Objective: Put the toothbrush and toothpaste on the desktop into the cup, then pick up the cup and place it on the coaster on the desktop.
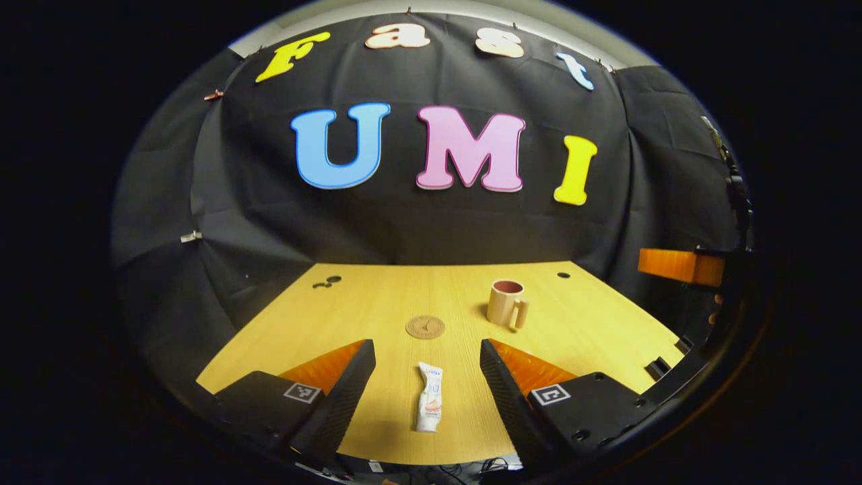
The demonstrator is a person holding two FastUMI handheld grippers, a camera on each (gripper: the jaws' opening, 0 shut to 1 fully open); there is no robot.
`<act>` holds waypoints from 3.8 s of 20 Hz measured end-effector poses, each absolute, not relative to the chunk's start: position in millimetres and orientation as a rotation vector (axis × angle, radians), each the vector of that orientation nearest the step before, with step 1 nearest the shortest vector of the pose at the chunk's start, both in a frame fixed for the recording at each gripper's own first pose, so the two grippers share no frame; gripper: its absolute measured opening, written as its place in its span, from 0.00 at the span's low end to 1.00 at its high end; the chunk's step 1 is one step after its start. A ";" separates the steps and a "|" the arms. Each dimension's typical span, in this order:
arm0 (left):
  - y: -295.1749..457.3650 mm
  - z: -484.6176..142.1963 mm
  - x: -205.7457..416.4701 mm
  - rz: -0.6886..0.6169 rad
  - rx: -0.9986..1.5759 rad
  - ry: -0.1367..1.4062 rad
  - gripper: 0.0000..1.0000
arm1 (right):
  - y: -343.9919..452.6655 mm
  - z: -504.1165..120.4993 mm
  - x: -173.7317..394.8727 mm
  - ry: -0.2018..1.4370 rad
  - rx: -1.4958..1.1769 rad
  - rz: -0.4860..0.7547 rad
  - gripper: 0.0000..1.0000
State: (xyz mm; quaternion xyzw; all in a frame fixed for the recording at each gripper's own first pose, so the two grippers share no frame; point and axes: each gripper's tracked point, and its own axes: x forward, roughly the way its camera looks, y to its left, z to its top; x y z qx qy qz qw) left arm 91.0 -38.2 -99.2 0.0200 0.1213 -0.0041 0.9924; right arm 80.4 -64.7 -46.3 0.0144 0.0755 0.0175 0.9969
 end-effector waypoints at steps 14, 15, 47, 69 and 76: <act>-40.3 -252.8 157.0 0.030 0.029 0.621 0.98 | -108.4 -89.8 144.7 0.279 0.050 0.123 0.98; -38.8 -261.3 161.5 0.040 0.038 0.654 0.98 | -106.2 -95.8 148.0 0.295 0.045 0.141 0.98; -22.1 -230.3 163.8 -0.134 -0.078 0.811 0.27 | -22.4 -284.7 122.4 0.891 0.072 0.120 0.98; 6.4 -233.0 134.4 -0.147 -0.059 0.788 0.22 | -10.3 -332.3 143.7 1.078 -0.001 -0.145 0.37; 7.3 -237.7 133.6 -0.136 -0.057 0.790 0.27 | 8.2 -332.7 140.7 1.088 -0.099 0.065 0.08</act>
